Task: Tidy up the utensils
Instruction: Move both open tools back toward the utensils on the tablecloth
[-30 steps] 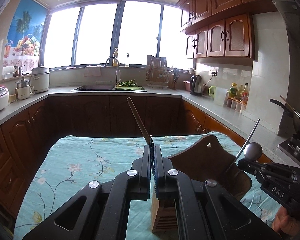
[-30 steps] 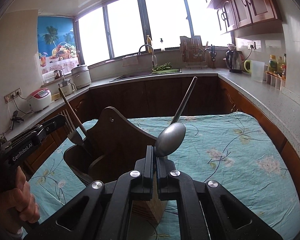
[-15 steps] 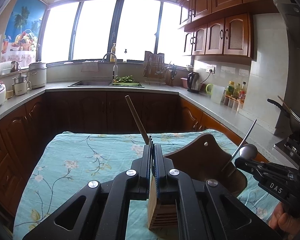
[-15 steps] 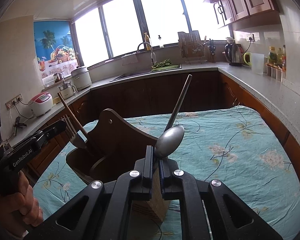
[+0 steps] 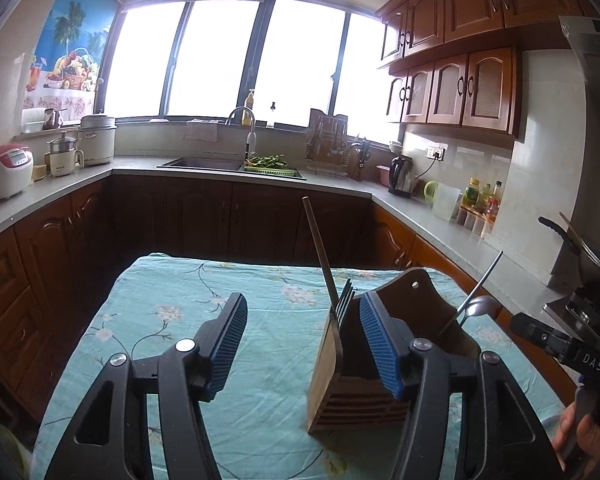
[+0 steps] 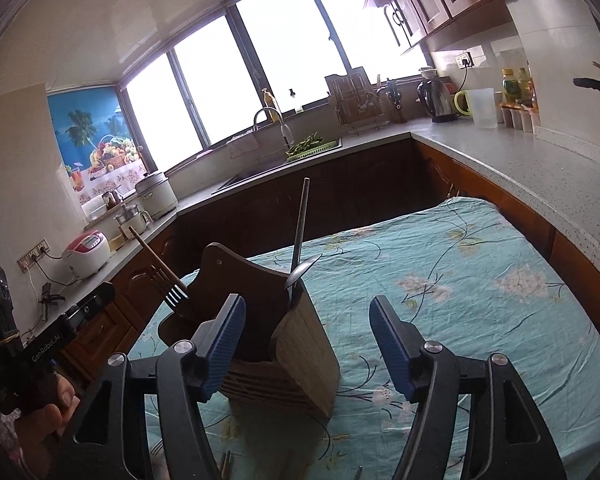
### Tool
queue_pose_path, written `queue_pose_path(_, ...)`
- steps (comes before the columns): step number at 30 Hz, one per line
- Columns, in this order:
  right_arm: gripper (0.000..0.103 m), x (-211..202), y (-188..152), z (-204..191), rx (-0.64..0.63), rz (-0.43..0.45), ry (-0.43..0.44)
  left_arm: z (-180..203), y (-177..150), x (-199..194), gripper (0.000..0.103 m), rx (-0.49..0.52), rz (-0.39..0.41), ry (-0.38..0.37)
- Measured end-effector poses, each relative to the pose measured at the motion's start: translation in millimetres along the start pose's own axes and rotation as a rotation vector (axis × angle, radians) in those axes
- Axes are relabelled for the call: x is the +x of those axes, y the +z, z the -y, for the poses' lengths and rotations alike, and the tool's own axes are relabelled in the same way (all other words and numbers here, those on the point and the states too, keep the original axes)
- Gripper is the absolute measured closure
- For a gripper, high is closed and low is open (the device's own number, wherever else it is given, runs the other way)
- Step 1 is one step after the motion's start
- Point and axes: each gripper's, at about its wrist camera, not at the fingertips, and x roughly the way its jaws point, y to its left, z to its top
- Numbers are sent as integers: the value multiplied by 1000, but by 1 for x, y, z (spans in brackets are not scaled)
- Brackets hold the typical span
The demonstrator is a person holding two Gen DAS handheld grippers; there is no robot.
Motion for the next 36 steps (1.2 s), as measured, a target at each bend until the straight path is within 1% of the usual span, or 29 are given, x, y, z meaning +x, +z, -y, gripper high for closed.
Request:
queue_pose_path(1, 27, -6, -1, -1, 3, 7, 3, -2, -2, -6, 37, -7, 0, 0)
queue_pose_path(3, 22, -18, -5, -4, 2, 23, 14, -4, -8, -20, 29, -20, -6, 9)
queue_pose_path(4, 18, -24, -8, -6, 0, 28, 19, -5, -10, -27, 24, -27, -11, 17)
queue_pose_path(5, 13, -30, -10, -7, -2, 32, 23, -6, -14, -34, 23, -35, -14, 17)
queue_pose_path(8, 11, -47, -19, -13, -10, 37, 43, -8, -22, -56, 21, -54, -33, 11)
queue_pose_path(11, 6, -62, -31, -19, -21, 31, 40, -8, -32, -76, 20, -68, -55, 15)
queue_pose_path(14, 1, -76, -44, -22, -31, 24, 24, -17, -38, -96, 17, -93, -73, 11)
queue_pose_path(18, 1, -90, -61, -22, -24, -2, 21, -21, -47, -119, 14, -123, -98, 3)
queue_pose_path(25, 1, -109, -95, -16, -8, -41, -2, -17, -65, -145, 12, -123, -155, 2)
queue_pose_path(30, 1, -117, -114, -8, 9, -67, -17, -13, -81, -151, 12, -128, -210, 6)
queue_pose_path(36, 1, -114, -126, -2, 26, -105, -29, -7, -91, -145, 12, -122, -278, 10)
